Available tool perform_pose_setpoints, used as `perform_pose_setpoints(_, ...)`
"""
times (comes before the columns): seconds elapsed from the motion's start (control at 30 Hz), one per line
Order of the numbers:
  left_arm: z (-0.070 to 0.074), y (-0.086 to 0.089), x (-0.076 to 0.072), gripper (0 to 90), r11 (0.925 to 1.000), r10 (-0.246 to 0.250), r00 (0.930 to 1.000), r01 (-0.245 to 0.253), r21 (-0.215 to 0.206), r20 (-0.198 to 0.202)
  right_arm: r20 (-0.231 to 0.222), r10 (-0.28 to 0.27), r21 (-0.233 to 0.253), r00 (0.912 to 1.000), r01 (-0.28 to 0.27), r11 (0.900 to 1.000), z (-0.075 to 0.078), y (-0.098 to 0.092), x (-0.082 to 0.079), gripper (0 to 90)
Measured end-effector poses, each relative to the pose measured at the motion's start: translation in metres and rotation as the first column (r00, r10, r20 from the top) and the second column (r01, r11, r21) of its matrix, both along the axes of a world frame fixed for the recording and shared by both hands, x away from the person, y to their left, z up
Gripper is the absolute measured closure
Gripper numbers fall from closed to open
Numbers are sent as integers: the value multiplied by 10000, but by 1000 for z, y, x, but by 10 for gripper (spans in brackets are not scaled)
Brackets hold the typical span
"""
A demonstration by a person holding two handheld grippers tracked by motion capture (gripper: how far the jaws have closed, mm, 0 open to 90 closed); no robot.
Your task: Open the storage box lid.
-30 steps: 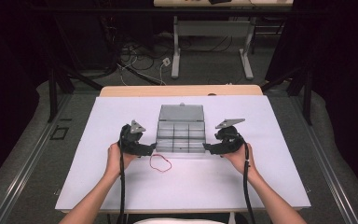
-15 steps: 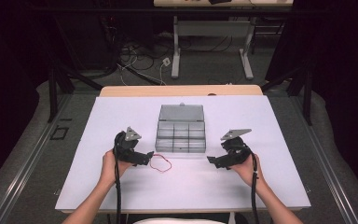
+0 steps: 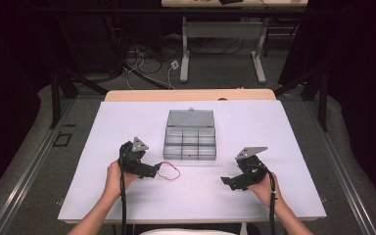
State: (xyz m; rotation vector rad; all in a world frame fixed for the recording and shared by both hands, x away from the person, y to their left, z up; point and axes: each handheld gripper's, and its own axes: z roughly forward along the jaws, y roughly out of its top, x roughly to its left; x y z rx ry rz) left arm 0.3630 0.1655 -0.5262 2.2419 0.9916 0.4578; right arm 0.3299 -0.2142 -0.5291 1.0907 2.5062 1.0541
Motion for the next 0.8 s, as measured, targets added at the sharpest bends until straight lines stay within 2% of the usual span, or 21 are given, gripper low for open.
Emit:
perform_pose_setpoints(0.03, 0, 0, 0, 0, 10000, -11, 10000, 11, 22, 16, -28, 140, -97, 9999, -140, 9999, 0, 0, 1, 56)
perform_pose_setpoints(0.1, 0, 0, 0, 0, 10000, -45, 10000, 45, -2, 21, -112, 83, -159, 9999, -85, 9998, -1, 1, 1, 37)
perform_pose_setpoints(0.13, 0, 0, 0, 0, 10000, -49, 10000, 49, -18, 16, -151, 275, -232, 9995, -278, 9993, -1, 1, 2, 29)
perform_pose_setpoints(0.17, -1, 0, 0, 0, 10000, -49, 10000, 49, 4, -15, -4, 238, -214, 9997, -238, 9995, -2, 1, 2, 28)
perform_pose_setpoints(0.2, -1, 0, 1, 0, 10000, -58, 10000, 58, 12, -50, -97, 247, -290, 9996, -250, 9993, -1, 1, 2, 26)
perform_pose_setpoints(0.27, -2, 0, 1, 0, 10000, -77, 10000, 77, 9, -63, -29, 197, -211, 9998, -197, 9996, -2, 2, 2, 23)
perform_pose_setpoints(0.3, -2, 0, 2, 0, 10000, -85, 9999, 85, 6, -77, -197, 197, -296, 9996, -203, 9994, -1, 1, 3, 21)
perform_pose_setpoints(0.37, -3, -1, 2, 0, 9999, -106, 9999, 106, 6, -100, -238, 204, -240, 9995, -210, 9995, -2, 1, 3, 19)
perform_pose_setpoints(0.57, -3, -2, 1, 0, 9999, -132, 9999, 132, 31, -54, -85, 224, -92, 9997, -225, 9997, -2, 2, 3, 16)
perform_pose_setpoints(0.67, -2, -3, 1, 0, 9999, -155, 9999, 156, 28, -51, -192, 295, -172, 9994, -298, 9994, 0, 2, 3, 16)
perform_pose_setpoints(0.8, -2, -5, 0, 0, 9998, -167, 9998, 168, 57, -55, -20, 311, -66, 9995, -311, 9995, -1, 2, 3, 16)
